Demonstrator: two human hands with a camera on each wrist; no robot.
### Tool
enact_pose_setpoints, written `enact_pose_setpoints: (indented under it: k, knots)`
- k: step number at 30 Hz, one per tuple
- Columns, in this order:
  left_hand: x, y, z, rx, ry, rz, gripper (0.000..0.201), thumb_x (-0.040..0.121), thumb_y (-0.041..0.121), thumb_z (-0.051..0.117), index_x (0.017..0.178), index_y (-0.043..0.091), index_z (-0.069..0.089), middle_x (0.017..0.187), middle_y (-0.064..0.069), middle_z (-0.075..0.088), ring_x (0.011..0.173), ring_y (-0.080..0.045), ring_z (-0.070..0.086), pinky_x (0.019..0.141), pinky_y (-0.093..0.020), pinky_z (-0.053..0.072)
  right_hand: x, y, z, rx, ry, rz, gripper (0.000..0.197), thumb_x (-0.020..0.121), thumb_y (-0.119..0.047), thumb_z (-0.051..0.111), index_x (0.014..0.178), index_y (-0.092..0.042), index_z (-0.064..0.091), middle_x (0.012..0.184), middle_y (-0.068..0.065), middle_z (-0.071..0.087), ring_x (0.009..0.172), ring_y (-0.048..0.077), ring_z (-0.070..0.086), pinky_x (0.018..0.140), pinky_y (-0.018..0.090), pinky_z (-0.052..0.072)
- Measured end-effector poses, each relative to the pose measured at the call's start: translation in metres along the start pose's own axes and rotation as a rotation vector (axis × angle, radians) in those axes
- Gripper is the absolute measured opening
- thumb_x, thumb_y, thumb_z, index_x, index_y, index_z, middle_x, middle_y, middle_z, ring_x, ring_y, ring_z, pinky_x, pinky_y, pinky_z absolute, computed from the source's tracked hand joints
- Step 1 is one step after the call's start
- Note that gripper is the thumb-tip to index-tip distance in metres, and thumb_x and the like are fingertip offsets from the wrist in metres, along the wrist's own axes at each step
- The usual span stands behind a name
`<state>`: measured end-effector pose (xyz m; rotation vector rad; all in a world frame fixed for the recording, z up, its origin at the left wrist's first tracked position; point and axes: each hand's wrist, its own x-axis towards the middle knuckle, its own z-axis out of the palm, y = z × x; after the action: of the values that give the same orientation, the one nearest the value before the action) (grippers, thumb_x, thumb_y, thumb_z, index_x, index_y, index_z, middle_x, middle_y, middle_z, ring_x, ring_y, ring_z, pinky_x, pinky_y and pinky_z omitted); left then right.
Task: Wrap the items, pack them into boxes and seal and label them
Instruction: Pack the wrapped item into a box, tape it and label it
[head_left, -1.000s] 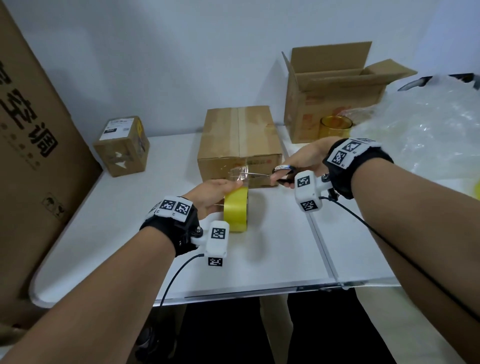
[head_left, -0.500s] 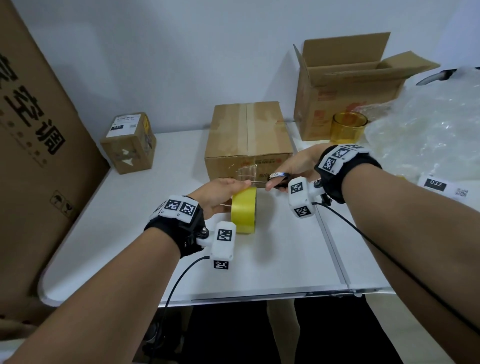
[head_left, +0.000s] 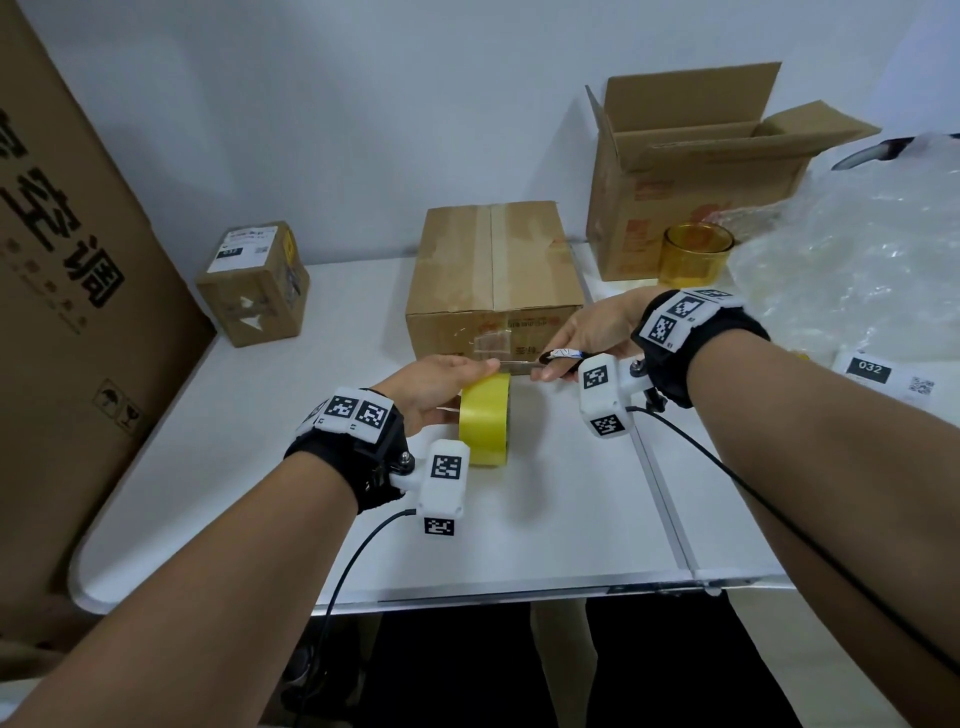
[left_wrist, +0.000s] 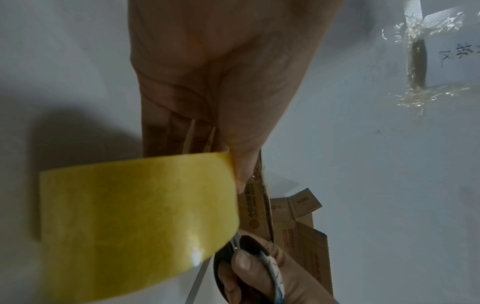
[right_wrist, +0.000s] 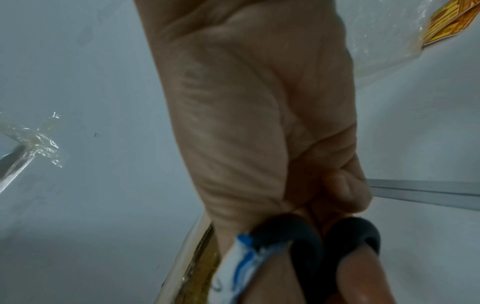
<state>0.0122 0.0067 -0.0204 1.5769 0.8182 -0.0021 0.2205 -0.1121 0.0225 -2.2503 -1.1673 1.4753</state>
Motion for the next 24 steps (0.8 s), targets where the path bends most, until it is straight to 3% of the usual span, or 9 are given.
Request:
enact_pose_setpoints:
  k: [3,7,9,11,13,15,17,19,24]
  knots:
    - [-0.001,0.002,0.001,-0.018,-0.008,-0.003,0.040,0.087,0.045,0.070,0.115,0.016,0.070,0.117,-0.006,0.070,0.111,-0.023,0.066,0.095,-0.034,0.054,0.001,0.000,0.002,0.000,0.009,0.002,0.084,0.041,-0.051,0.095,0.112,-0.013,0.072,0.093,0.011,0.056,0.073,0.021,0.040,0.067,0.031,0.036]
    - [-0.009,0.009,0.003,-0.110,-0.067,-0.029,0.039,0.090,0.031,0.070,0.119,0.006,0.067,0.115,-0.012,0.071,0.096,-0.020,0.070,0.079,-0.030,0.059,0.001,-0.002,0.006,0.027,0.047,0.017,0.071,0.039,-0.052,0.096,0.101,-0.023,0.078,0.098,0.011,0.063,0.089,0.027,0.040,0.081,0.036,0.036]
    - [-0.014,0.013,0.002,-0.119,-0.086,-0.038,0.035,0.089,0.022,0.070,0.119,0.003,0.066,0.109,-0.012,0.073,0.089,-0.018,0.072,0.069,-0.027,0.059,-0.003,-0.004,0.010,-0.001,0.072,0.017,0.063,0.050,-0.052,0.092,0.103,-0.023,0.076,0.093,0.005,0.067,0.089,0.025,0.042,0.079,0.035,0.038]
    - [-0.018,0.015,-0.001,-0.125,-0.086,-0.041,0.032,0.089,0.015,0.070,0.117,0.001,0.065,0.101,-0.012,0.072,0.080,-0.017,0.071,0.064,-0.026,0.058,-0.011,-0.010,0.017,-0.100,0.060,0.025,0.050,0.075,-0.047,0.078,0.115,-0.019,0.068,0.087,-0.001,0.063,0.087,0.021,0.046,0.070,0.028,0.039]
    - [-0.022,0.017,-0.006,-0.116,-0.085,-0.029,0.030,0.089,0.012,0.069,0.117,0.001,0.065,0.101,-0.012,0.071,0.080,-0.017,0.071,0.065,-0.027,0.058,-0.015,-0.015,0.022,-0.254,0.041,0.066,0.041,0.088,-0.038,0.069,0.122,-0.018,0.057,0.093,-0.001,0.055,0.084,0.018,0.046,0.063,0.024,0.038]
    - [-0.024,0.019,-0.012,-0.095,-0.059,-0.009,0.026,0.090,0.010,0.068,0.115,0.003,0.066,0.103,-0.012,0.071,0.082,-0.017,0.070,0.069,-0.026,0.059,-0.019,-0.018,0.029,-0.407,0.019,0.102,0.034,0.093,-0.023,0.063,0.125,-0.024,0.050,0.110,0.003,0.054,0.090,0.020,0.051,0.071,0.027,0.046]
    - [-0.026,0.022,-0.017,-0.015,-0.009,0.025,0.020,0.091,0.010,0.067,0.110,0.009,0.068,0.104,-0.009,0.071,0.085,-0.015,0.067,0.076,-0.024,0.058,-0.013,-0.015,0.031,-0.532,0.007,0.144,0.035,0.089,-0.016,0.059,0.114,-0.040,0.052,0.128,0.002,0.054,0.108,0.023,0.057,0.093,0.037,0.051]
    - [-0.028,0.024,-0.020,0.099,0.042,0.074,0.018,0.091,0.011,0.068,0.109,0.014,0.068,0.103,-0.004,0.069,0.086,-0.013,0.063,0.078,-0.025,0.053,0.003,-0.003,0.030,-0.693,0.072,0.154,0.035,0.078,-0.023,0.063,0.096,-0.050,0.051,0.126,-0.002,0.056,0.106,0.024,0.060,0.092,0.045,0.053]
    - [-0.034,0.028,-0.019,0.178,0.091,0.169,0.026,0.089,0.011,0.070,0.114,0.019,0.066,0.110,-0.002,0.069,0.088,-0.013,0.063,0.081,-0.029,0.051,-0.004,0.005,0.054,-1.011,0.218,0.153,0.049,0.092,-0.027,0.058,0.137,-0.030,0.039,0.131,0.008,0.050,0.111,0.031,0.057,0.075,0.031,0.046]
